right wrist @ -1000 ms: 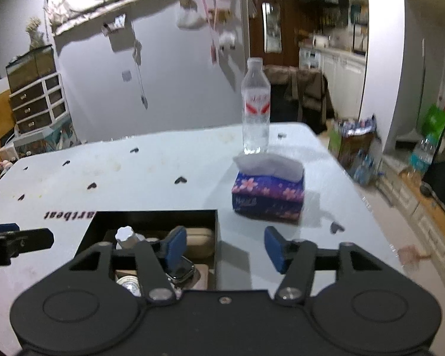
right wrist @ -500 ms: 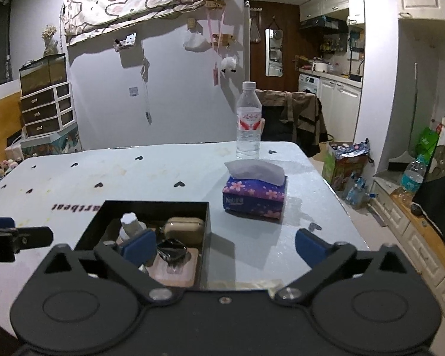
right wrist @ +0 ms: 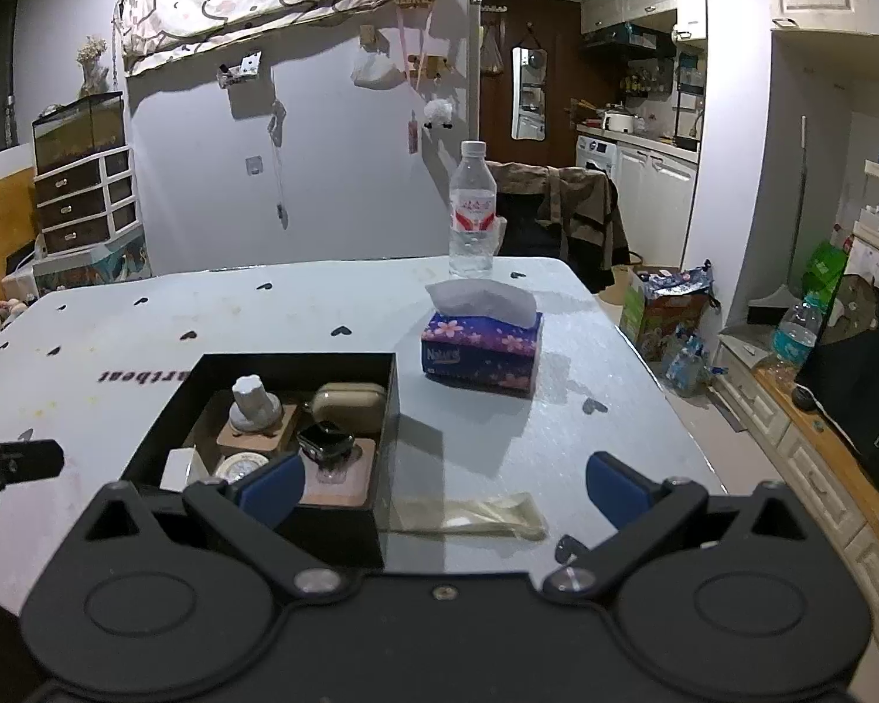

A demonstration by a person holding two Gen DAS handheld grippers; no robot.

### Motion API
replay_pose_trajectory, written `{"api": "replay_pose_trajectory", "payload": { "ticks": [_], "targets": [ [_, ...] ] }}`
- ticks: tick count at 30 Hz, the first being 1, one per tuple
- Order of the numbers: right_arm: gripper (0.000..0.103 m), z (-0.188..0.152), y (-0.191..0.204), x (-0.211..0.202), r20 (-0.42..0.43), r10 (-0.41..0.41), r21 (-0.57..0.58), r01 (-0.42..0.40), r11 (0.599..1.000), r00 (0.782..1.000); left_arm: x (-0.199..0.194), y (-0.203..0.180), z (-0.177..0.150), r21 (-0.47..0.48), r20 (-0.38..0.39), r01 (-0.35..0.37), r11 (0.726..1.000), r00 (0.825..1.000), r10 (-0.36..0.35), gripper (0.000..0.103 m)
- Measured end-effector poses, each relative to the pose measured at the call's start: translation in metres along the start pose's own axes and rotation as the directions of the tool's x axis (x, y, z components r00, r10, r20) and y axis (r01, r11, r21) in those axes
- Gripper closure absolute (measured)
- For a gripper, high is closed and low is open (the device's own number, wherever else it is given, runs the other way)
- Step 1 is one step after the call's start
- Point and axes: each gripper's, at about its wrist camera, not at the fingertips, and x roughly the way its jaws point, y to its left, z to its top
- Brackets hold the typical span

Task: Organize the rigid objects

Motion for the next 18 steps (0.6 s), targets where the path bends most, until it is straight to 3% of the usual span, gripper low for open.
{"api": "replay_pose_trajectory", "payload": {
  "ticks": [18],
  "targets": [
    [0.0, 0.0004, -0.0009, 0.0005, -0.013, -0.001, -0.002, 0.001, 1.0, 1.0, -0.0035, 0.0016, 0.001, -0.013, 0.001, -0.012, 1.0, 1.0, 0.012, 0.0]
  ]
}}
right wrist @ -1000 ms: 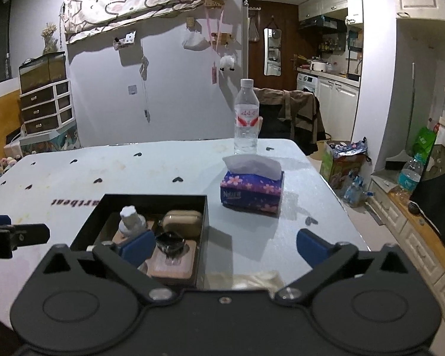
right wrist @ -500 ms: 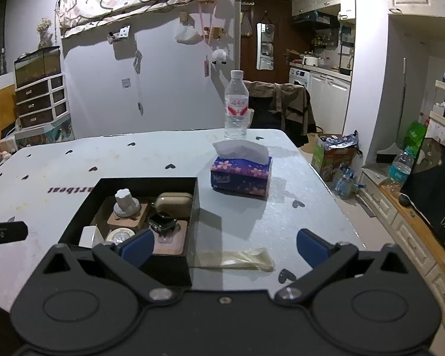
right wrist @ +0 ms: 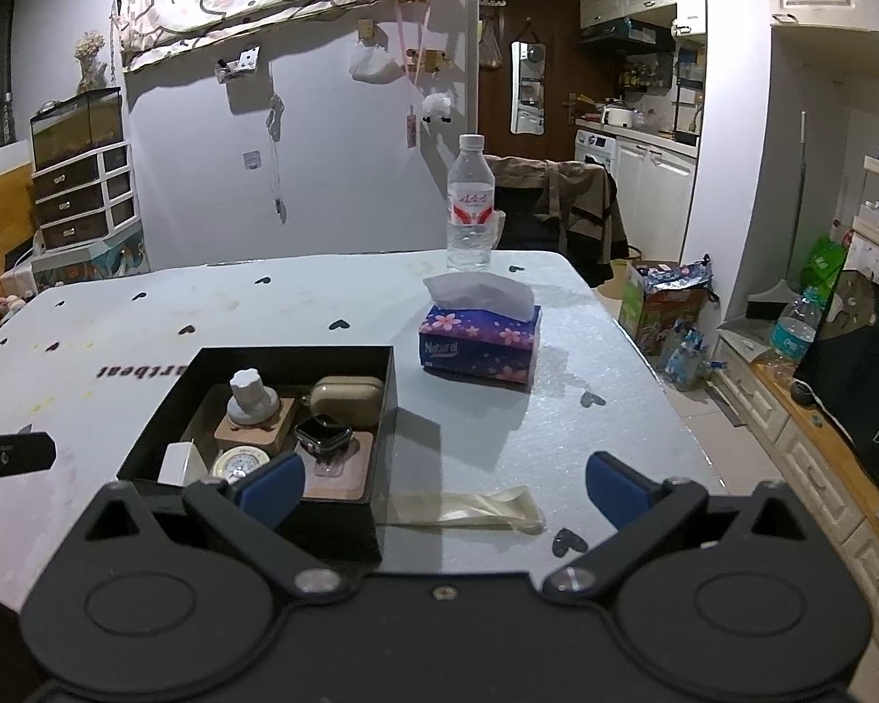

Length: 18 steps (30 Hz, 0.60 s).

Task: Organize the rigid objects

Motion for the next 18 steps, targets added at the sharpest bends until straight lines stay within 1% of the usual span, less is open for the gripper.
{"api": "replay_pose_trajectory", "payload": {
  "ticks": [18],
  "targets": [
    [0.0, -0.0011, 0.0007, 0.0006, -0.003, 0.005, -0.004, -0.005, 1.0, 1.0, -0.0025, -0.0031, -0.0015, -0.001, 0.0, -0.002, 1.0, 1.0, 0.002, 0.0]
  ]
}}
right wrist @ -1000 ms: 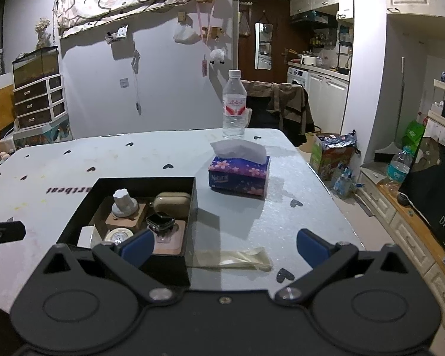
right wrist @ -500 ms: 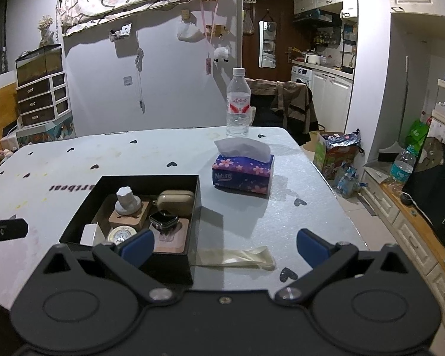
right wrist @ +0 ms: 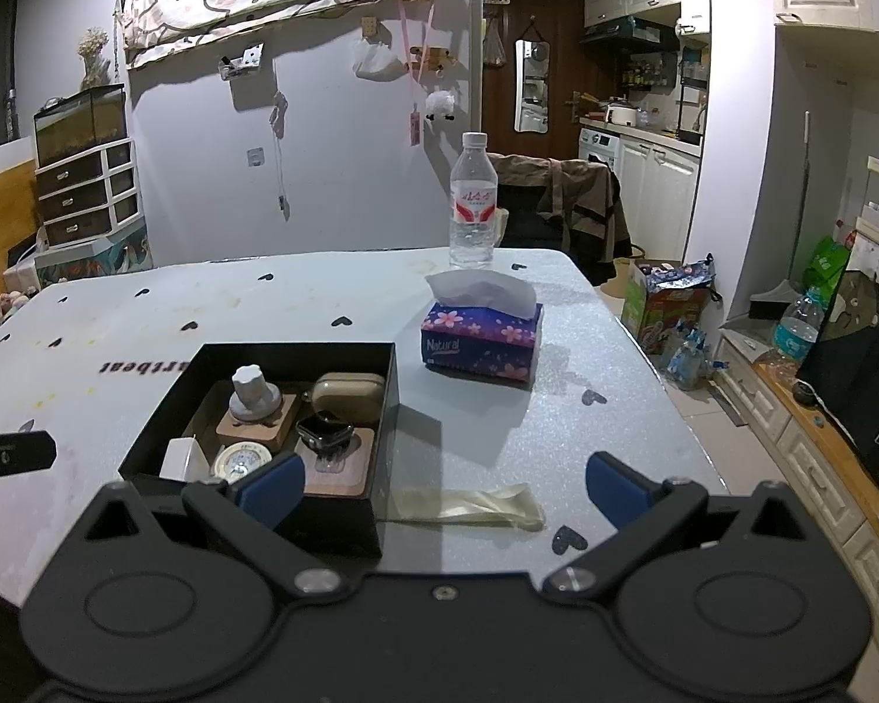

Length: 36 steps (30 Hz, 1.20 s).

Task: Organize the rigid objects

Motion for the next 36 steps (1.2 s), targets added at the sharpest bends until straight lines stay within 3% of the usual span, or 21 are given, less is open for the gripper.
{"api": "replay_pose_trajectory", "payload": {
  "ticks": [36],
  "targets": [
    [0.0, -0.0041, 0.0014, -0.0044, 0.001, 0.002, -0.005, -0.002, 1.0, 1.0, -0.0085, -0.003, -0.0041, 0.002, 0.007, 0.0, 1.0, 1.0, 0.0, 0.0]
  ]
}}
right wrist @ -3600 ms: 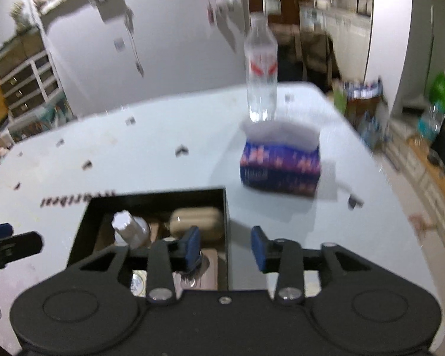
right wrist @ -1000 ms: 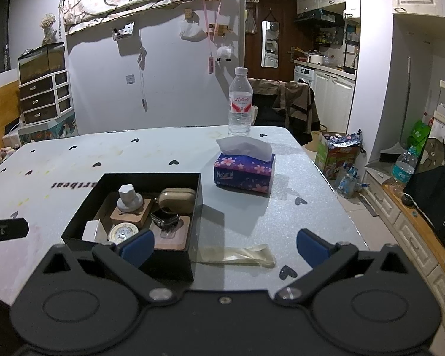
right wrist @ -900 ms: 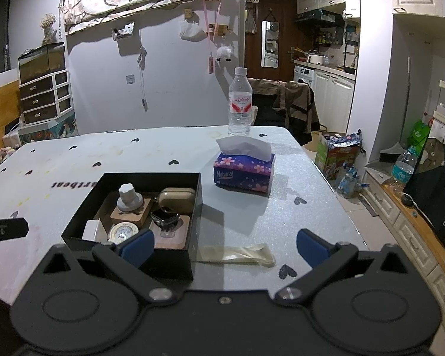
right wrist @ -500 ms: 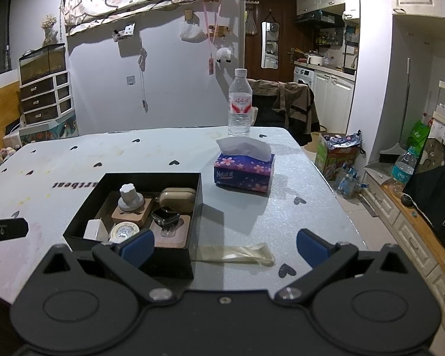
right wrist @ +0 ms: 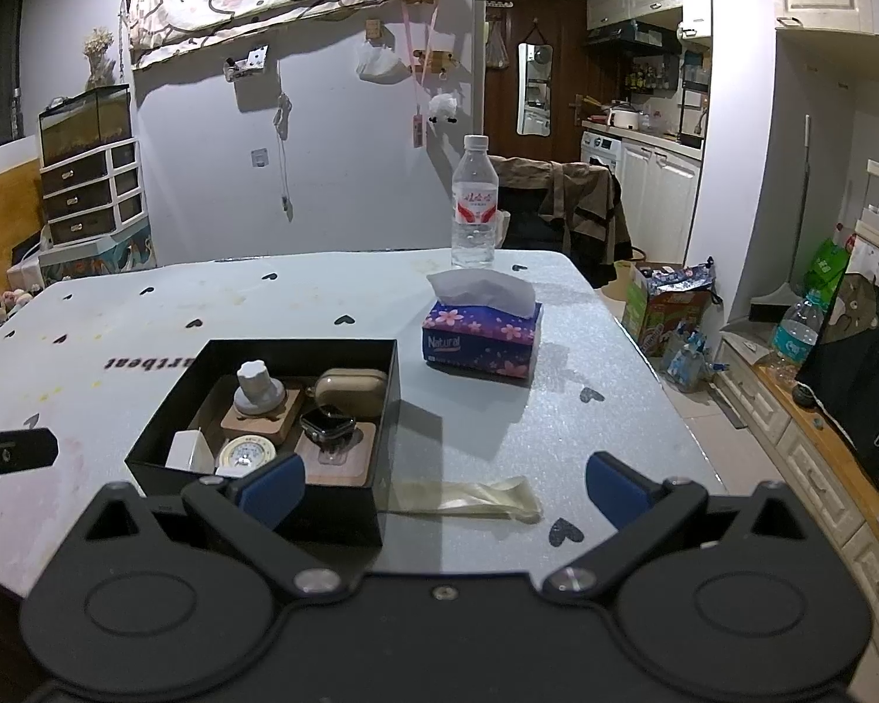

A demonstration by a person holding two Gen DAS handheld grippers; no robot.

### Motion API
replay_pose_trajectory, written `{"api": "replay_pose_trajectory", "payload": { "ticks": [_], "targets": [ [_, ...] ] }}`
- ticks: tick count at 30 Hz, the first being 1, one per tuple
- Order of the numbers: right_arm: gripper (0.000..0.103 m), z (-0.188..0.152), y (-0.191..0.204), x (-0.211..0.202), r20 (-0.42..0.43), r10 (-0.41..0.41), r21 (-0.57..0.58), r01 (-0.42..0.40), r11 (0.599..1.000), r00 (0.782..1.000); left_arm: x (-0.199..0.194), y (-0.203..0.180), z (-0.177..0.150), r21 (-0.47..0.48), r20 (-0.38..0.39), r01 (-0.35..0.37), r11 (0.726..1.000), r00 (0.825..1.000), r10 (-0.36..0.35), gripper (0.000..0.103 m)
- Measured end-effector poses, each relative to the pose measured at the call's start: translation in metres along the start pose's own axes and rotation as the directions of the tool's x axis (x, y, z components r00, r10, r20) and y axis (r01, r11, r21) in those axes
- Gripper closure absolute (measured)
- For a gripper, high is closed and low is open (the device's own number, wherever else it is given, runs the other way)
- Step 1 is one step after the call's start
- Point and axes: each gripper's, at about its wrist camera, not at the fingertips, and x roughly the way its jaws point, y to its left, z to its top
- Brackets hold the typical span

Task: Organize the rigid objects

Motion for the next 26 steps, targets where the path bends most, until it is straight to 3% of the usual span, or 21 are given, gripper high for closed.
{"api": "replay_pose_trajectory", "payload": {
  "ticks": [26],
  "targets": [
    [0.0, -0.0016, -0.004, -0.0059, -0.003, 0.01, -0.002, -0.01, 1.0, 1.0, -0.0016, -0.0045, -0.001, -0.005, 0.002, -0.011, 1.0, 1.0, 0.011, 0.0]
  ]
}}
